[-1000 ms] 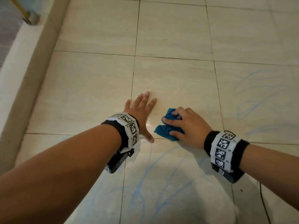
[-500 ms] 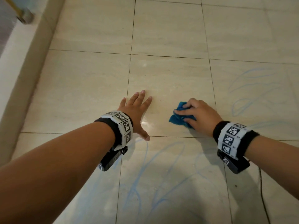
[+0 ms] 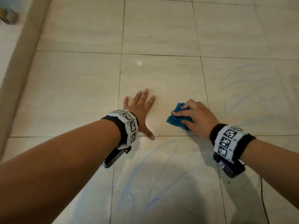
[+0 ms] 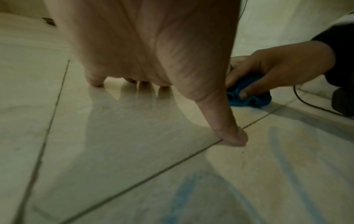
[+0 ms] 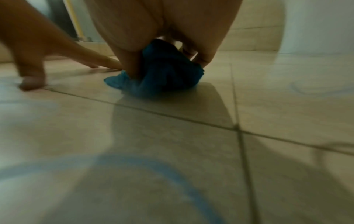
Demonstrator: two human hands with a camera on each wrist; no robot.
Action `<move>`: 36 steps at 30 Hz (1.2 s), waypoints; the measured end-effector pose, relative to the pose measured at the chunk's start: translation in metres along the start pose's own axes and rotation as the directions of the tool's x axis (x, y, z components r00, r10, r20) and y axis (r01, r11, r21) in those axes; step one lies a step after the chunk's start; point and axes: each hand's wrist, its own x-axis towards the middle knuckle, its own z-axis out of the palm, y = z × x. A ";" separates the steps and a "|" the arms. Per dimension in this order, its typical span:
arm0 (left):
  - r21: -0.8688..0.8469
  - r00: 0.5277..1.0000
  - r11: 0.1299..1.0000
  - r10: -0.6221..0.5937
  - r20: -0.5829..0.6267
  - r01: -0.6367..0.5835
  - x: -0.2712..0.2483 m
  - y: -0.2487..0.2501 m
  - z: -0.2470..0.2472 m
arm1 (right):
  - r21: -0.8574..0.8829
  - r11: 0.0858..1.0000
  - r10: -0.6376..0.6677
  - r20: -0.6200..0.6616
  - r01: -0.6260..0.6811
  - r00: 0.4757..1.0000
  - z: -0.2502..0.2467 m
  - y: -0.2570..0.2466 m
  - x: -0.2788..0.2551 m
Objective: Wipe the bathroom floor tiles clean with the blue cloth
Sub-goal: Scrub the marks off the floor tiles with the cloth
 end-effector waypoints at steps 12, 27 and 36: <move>-0.007 1.000 1.000 0.002 0.000 -0.002 0.000 0.000 0.001 | -0.109 0.994 -0.030 -0.031 0.027 0.999 0.005 0.010 -0.016; -0.001 1.000 1.000 -0.004 -0.001 0.004 -0.001 0.000 0.000 | -0.157 0.970 -0.185 0.022 0.186 0.983 0.010 0.009 -0.010; -0.012 1.000 1.000 0.004 0.000 -0.004 0.000 0.001 0.002 | -0.111 0.988 0.099 -0.081 -0.108 0.992 -0.015 0.020 0.034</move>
